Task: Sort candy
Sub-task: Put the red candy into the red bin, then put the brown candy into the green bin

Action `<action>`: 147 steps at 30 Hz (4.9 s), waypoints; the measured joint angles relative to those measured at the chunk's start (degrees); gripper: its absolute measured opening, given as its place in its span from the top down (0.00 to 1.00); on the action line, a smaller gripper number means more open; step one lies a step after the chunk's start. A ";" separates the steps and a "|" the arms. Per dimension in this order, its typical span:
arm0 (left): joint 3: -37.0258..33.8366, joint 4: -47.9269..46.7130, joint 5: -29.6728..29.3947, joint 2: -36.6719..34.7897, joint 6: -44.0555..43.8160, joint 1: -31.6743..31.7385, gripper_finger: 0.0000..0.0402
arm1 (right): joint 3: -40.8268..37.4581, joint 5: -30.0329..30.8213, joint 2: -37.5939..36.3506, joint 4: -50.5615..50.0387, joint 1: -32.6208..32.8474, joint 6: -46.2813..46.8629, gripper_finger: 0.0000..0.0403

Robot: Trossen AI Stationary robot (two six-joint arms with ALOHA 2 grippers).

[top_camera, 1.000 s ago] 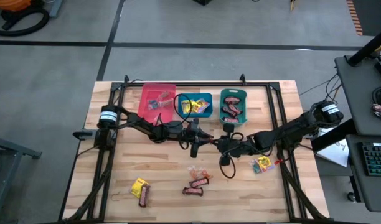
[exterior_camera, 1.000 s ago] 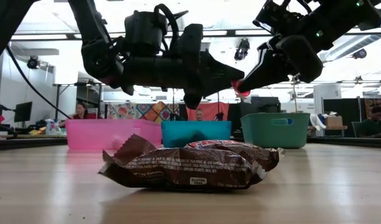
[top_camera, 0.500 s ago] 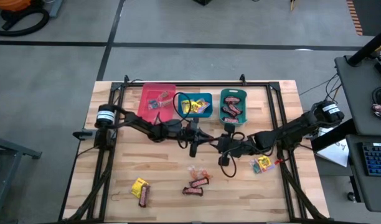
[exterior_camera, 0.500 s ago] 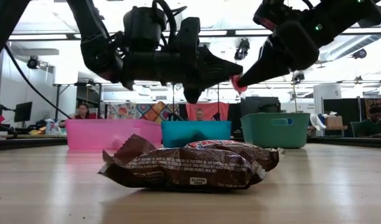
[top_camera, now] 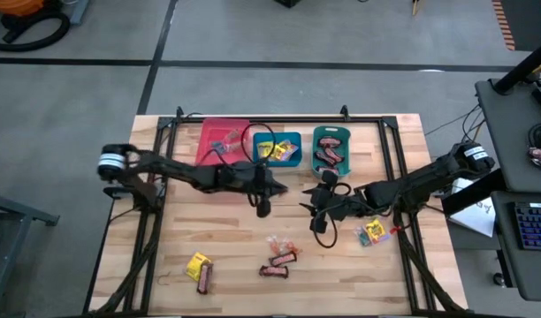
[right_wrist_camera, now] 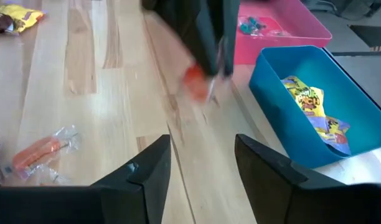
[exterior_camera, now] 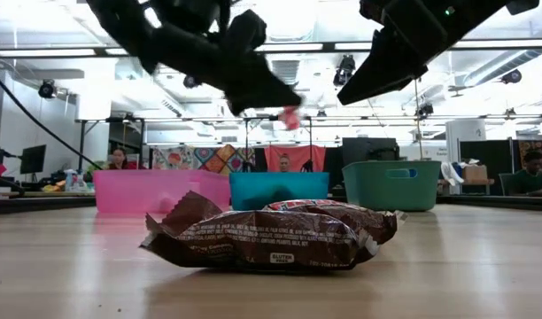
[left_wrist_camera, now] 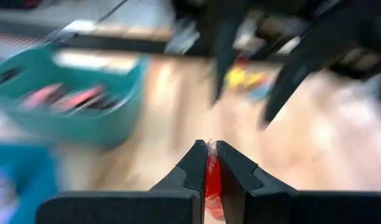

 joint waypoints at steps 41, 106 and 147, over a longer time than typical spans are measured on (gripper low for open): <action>-0.98 -45.89 -21.07 -12.26 12.65 38.36 0.91 | 0.04 -0.05 -0.02 -0.11 0.00 5.28 0.59; -0.98 -37.37 -21.12 -22.14 -8.44 -16.38 0.65 | 16.50 -20.23 26.86 -1.26 9.26 -2.11 0.59; -1.09 -33.82 -21.12 -22.12 -8.61 -17.09 0.65 | 22.12 -25.81 30.22 -5.63 8.04 -2.89 0.89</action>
